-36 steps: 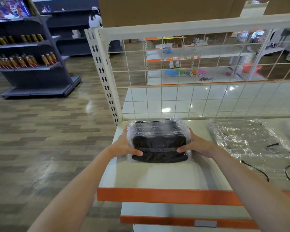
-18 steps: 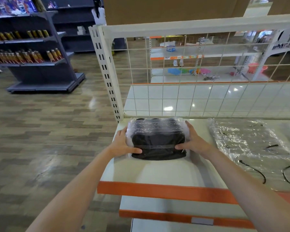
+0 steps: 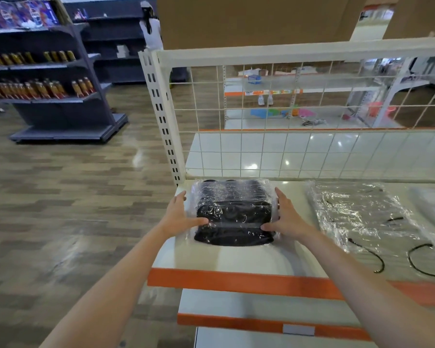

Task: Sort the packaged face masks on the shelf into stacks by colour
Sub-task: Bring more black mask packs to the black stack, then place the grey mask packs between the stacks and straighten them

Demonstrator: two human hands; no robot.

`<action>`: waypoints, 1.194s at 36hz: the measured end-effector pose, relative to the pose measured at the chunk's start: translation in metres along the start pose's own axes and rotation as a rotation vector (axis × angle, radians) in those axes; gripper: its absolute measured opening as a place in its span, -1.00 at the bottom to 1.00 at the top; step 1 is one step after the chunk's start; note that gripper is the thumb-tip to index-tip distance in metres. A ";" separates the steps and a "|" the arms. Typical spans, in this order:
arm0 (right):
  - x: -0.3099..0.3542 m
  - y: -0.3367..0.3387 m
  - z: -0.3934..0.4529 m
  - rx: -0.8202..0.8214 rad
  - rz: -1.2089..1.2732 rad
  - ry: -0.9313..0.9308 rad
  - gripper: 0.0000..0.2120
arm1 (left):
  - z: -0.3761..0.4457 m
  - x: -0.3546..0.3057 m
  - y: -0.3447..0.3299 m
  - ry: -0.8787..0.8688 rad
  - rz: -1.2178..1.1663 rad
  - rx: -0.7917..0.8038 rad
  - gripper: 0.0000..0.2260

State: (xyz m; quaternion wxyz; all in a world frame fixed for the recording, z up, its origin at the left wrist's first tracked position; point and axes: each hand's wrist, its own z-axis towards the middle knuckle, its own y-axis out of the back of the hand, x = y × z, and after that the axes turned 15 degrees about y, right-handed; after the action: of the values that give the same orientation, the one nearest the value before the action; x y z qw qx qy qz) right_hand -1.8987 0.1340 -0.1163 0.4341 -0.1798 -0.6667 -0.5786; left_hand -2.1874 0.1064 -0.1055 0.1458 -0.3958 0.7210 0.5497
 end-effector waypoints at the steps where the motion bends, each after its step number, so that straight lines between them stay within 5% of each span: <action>1: 0.002 0.000 0.000 -0.004 -0.021 -0.001 0.11 | -0.001 -0.001 0.001 -0.006 0.013 -0.002 0.05; 14: 0.013 0.006 -0.009 -0.026 -0.119 -0.069 0.01 | -0.004 -0.005 0.008 -0.068 0.251 -0.046 0.00; 21: 0.014 0.026 -0.015 -0.010 -0.303 -0.016 -0.26 | -0.013 -0.038 0.016 -0.295 0.540 -0.283 -0.40; 26: 0.013 0.054 -0.025 0.089 -0.675 0.081 -0.46 | -0.017 -0.086 0.000 -0.502 0.918 -0.400 -0.60; 34: -0.002 0.110 -0.049 0.216 -1.038 0.173 -0.57 | -0.036 -0.173 -0.075 -0.640 1.143 -0.385 -0.65; 43: -0.052 0.181 -0.089 0.157 -0.874 0.058 -0.52 | -0.051 -0.219 -0.150 -0.673 1.149 -0.255 -0.50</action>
State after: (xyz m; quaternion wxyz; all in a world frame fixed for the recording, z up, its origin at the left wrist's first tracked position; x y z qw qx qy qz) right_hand -1.7026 0.1128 -0.0500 0.1797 0.1685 -0.7094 -0.6603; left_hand -1.9255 0.1377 -0.0478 -0.0008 0.2288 0.6617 0.7140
